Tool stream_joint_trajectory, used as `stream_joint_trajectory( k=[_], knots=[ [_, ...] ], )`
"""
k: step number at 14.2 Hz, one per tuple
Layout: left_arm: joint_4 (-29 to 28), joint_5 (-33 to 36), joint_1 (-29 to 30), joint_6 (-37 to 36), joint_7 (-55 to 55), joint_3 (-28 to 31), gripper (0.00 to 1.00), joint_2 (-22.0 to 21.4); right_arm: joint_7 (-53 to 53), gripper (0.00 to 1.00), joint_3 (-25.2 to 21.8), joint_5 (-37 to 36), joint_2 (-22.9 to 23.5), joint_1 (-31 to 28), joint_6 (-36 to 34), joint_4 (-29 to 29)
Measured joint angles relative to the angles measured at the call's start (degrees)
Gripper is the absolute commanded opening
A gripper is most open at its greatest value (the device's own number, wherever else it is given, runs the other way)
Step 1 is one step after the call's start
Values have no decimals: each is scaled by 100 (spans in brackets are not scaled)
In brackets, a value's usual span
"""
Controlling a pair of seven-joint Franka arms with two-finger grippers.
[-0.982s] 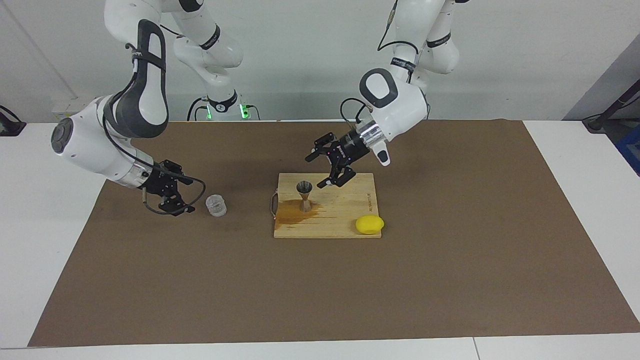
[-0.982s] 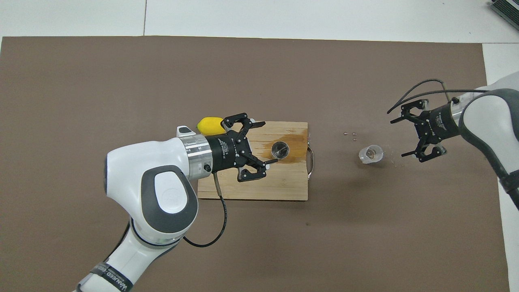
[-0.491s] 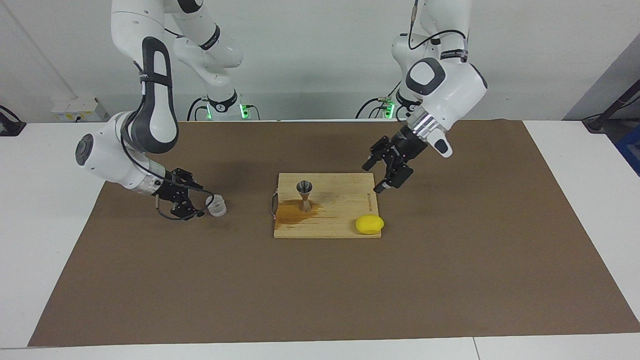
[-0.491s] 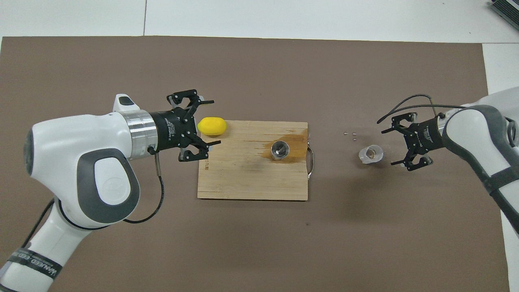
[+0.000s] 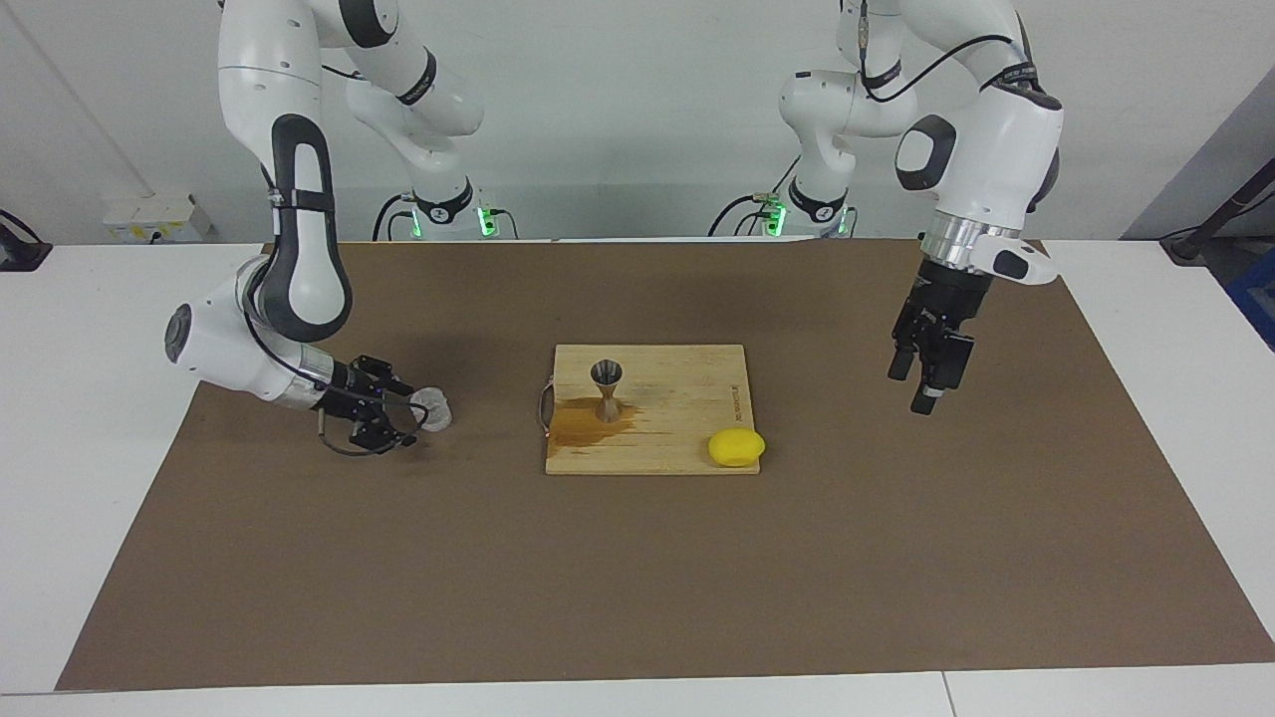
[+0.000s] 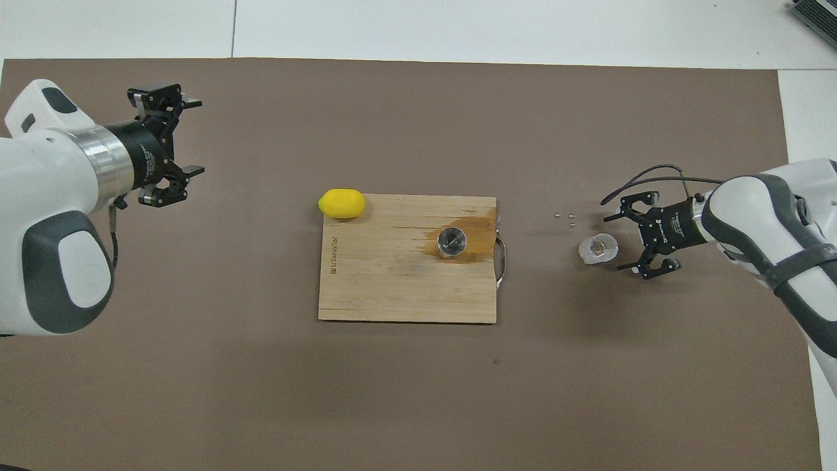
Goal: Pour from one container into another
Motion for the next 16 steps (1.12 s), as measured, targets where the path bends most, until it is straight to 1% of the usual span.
stream_joint_trajectory(
  k=[2,7,11,13,14,15,16],
  knots=[
    [148,193,174,-350,711,3,100,-25,0,100,9,0,0,14,-3,-28],
    [594,185,573,-1675,3076,12,100,-55,0,100,39,0,-7,39,-5,-187],
    [1072,181,857,-3113,5216,16,100,-66,-1,98,48,0,-20,54,-5,-259],
    [1271,191,873,-3771,6116,13,100,-78,-2,95,51,0,-29,106,-6,-274],
    [1378,228,873,-4093,6447,1,100,-84,-2,90,53,0,-32,137,-6,-283],
    [1493,343,873,-4416,6728,-20,100,-92,-4,83,53,0,-33,163,-6,-293],
    [1596,453,876,-4709,6948,-43,100,-100,-21,68,54,0,-34,170,-6,-299]
  ],
)
